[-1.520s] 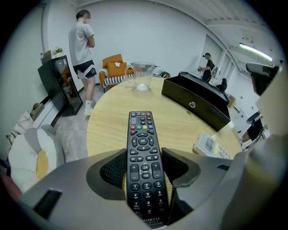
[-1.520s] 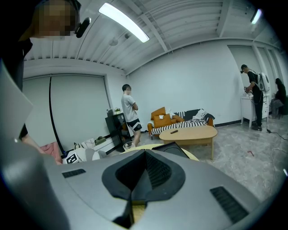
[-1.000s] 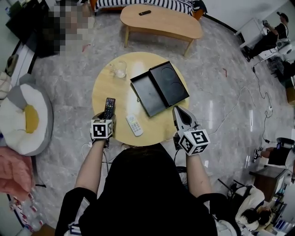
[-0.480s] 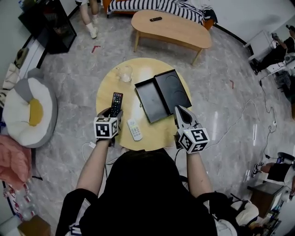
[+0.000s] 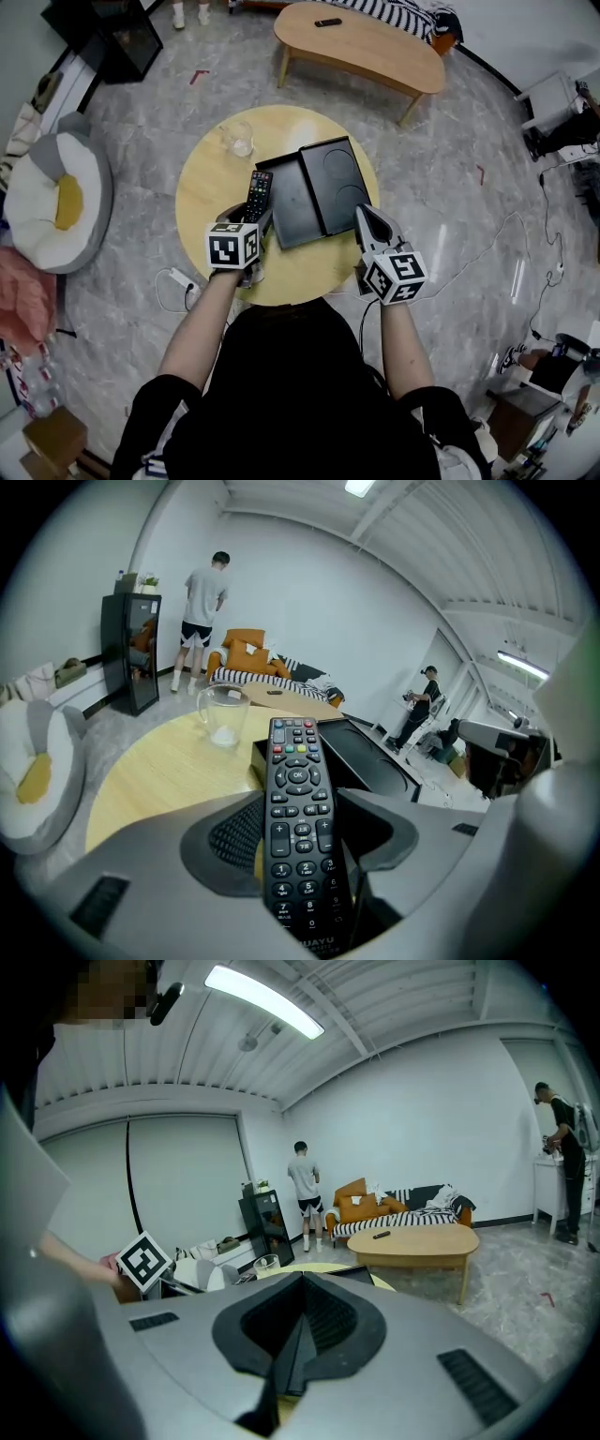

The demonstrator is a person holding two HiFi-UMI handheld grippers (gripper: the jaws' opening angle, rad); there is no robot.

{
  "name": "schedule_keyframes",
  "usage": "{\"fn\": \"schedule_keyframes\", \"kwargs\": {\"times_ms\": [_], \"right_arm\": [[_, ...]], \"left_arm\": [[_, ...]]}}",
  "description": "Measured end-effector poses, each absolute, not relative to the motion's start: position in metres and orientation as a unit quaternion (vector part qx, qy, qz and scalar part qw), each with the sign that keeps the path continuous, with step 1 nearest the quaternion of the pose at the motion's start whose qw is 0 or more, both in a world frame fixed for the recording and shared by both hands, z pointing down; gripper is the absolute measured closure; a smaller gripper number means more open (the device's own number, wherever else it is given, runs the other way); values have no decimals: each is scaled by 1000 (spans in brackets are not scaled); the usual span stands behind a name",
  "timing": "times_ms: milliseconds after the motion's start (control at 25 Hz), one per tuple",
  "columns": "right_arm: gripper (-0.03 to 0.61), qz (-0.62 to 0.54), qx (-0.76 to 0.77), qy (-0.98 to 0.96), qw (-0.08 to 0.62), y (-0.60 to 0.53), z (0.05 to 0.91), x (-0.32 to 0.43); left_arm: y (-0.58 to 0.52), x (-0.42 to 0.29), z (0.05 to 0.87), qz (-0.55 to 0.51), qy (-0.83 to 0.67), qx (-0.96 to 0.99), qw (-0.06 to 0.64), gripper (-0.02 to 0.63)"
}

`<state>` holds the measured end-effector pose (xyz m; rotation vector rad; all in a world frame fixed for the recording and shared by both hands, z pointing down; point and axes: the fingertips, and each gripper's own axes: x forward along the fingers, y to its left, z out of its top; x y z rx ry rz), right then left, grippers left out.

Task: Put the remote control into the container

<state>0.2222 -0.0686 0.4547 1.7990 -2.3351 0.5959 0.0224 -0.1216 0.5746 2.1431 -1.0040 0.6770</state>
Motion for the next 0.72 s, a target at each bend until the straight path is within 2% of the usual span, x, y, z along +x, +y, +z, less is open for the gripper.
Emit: {"fn": "schedule_keyframes", "kwargs": {"times_ms": [200,440,720], "right_arm": [[569,213,577,-784,78,-73,471,246],[569,226,552,-798,83,-85,482,258],[569,232,538,-806,85,-91,488,269]], "left_arm": [[-122,48,578,255,-399,807,354,364],[-131,73,573,212,-419,773,425,364],[-140,87,585,220,-447,750,434,364]]}}
